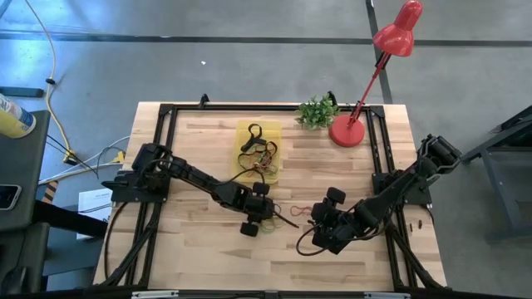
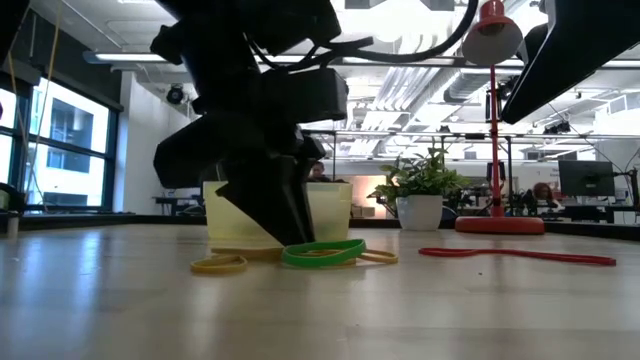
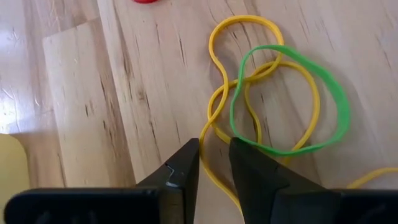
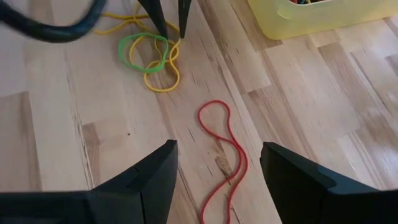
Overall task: Pick and place rubber bands into bin
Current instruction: Put the yellow rubber band into the yellow bin
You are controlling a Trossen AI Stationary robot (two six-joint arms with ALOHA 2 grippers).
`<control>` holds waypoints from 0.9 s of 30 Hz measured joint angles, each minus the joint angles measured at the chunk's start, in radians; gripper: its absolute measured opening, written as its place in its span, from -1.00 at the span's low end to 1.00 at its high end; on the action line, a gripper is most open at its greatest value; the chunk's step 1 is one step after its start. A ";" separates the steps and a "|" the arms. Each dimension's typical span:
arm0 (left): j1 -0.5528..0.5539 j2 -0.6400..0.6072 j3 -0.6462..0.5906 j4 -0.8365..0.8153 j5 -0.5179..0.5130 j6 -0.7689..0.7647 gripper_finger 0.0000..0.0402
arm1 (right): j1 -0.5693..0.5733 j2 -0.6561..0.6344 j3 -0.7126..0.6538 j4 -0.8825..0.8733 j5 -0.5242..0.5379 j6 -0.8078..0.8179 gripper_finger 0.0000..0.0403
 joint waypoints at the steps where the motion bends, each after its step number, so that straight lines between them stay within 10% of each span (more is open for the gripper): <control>1: 0.004 0.000 0.000 -0.002 0.012 -0.012 -0.61 | 0.000 0.000 0.000 0.000 0.000 0.000 0.09; 27: 0.023 -0.027 0.056 -0.127 -0.027 -0.031 -0.99 | 0.000 0.000 0.000 0.001 0.000 0.000 0.09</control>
